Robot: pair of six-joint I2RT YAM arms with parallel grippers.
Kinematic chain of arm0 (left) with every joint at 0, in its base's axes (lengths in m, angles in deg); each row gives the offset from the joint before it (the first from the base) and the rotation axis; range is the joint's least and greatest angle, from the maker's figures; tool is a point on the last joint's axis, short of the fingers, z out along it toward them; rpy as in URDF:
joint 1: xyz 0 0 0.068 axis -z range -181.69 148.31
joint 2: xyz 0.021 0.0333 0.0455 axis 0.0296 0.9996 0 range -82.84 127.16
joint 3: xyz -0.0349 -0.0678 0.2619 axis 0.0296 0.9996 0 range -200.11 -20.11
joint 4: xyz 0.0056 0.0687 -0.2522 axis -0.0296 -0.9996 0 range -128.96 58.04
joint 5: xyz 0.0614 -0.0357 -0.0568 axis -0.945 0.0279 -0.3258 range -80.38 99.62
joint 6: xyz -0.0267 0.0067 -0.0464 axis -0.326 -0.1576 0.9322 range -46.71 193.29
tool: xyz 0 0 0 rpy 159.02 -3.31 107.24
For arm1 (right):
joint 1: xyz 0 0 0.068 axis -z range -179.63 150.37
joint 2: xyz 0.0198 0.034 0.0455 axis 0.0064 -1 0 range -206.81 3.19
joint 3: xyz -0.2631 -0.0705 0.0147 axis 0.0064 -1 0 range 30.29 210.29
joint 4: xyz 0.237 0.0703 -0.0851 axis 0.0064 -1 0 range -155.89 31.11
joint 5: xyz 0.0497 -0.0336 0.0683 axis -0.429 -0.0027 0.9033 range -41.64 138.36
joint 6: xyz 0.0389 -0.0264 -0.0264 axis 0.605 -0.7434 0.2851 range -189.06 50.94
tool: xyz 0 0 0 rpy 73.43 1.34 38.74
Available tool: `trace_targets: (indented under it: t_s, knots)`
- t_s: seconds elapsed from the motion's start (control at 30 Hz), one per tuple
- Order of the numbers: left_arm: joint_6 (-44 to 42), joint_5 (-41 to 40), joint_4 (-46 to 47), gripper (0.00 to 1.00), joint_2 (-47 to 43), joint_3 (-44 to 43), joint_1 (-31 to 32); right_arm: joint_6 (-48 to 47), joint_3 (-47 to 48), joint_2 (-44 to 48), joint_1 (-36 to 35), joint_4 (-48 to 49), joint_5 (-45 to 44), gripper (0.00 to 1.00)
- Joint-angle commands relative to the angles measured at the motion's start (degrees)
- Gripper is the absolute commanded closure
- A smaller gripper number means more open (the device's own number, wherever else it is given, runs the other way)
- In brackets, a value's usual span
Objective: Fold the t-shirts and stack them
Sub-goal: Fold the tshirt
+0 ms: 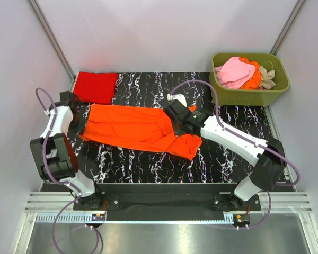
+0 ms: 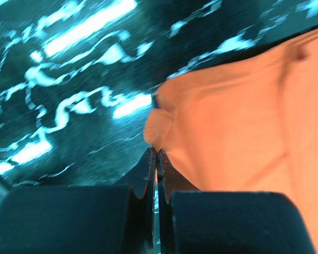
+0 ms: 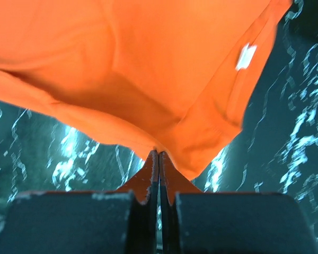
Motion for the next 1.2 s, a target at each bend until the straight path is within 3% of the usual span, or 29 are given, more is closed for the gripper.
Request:
trace_targets:
  t_s: [0.0, 0.33, 0.8, 1.0, 1.17]
  knots:
    - [-0.63, -2.33, -0.22, 1.0, 2.99, -5.24, 0.78, -5.83, 5.77, -2.85, 2.25, -0.24, -4.0, 1.0]
    - [-1.16, -5.67, -2.76, 1.0, 9.93, -12.62, 1.31, -11.37, 11.13, -7.34, 7.87, -2.88, -4.7, 1.0]
    - [0.07, -5.76, -4.61, 0.93, 18.63, -22.21, 6.4, -17.87, 17.11, -14.02, 9.9, -3.93, -6.19, 1.0]
    - [0.33, -6.81, -5.4, 0.92, 21.1, -24.14, 7.64, -15.6, 15.71, -14.81, 9.9, -8.06, -4.52, 1.0]
    - [0.24, -8.13, -6.02, 0.92, 23.12, -26.08, 7.9, -14.71, 14.91, -14.55, 10.34, -10.0, -8.29, 1.0]
